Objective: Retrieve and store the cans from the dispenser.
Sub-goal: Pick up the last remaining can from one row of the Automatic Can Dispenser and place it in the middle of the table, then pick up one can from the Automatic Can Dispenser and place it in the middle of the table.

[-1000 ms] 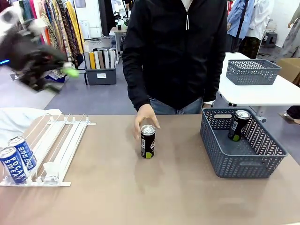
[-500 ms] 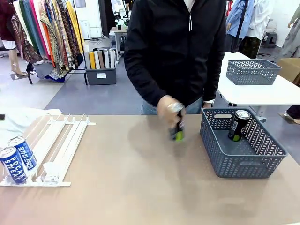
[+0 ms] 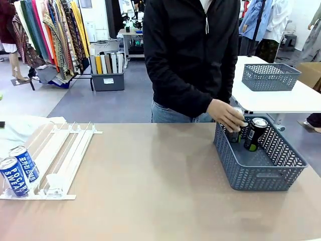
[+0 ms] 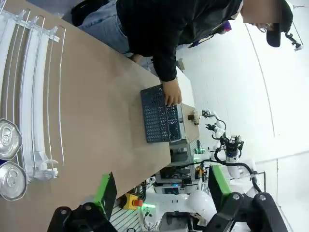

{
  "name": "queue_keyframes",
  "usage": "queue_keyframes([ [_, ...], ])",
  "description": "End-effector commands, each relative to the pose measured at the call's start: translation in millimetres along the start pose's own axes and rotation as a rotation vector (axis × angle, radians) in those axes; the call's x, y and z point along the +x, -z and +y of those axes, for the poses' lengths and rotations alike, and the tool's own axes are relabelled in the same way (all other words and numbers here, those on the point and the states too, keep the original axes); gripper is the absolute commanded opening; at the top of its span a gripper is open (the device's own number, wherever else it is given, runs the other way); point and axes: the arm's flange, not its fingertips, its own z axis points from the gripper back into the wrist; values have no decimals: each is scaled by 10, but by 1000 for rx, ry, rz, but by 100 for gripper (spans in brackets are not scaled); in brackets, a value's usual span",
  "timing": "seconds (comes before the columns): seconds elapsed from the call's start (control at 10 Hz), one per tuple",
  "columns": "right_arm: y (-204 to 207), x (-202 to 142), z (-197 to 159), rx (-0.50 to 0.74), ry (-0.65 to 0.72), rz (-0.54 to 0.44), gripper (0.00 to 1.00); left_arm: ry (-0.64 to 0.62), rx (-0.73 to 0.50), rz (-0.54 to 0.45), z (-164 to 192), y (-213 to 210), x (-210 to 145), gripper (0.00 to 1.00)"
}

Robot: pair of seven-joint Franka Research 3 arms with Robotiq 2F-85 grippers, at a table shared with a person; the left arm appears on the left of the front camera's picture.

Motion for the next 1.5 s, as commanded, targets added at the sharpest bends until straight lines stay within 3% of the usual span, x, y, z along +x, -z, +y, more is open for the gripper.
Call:
queue_keyframes([
  [0.0, 15, 27, 29, 28, -5, -21, 100, -15, -25, -9, -25, 5, -8, 100],
  [0.7, 15, 27, 29, 28, -5, -21, 100, -5, -2, 1, 5, -14, -9, 100],
  [1.0, 15, 27, 29, 28, -5, -21, 100, 171, 592, 108, -334, -2, -109, 100],
  [1.1, 15, 27, 29, 28, -5, -21, 100, 277, 804, 224, -370, 84, -209, 100],
  [1.3, 15, 27, 29, 28, -5, -21, 100, 365, 1104, 392, -357, 340, -302, 100],
  [1.4, 15, 27, 29, 28, -5, -21, 100, 391, 1126, 397, -351, 443, -283, 100],
])
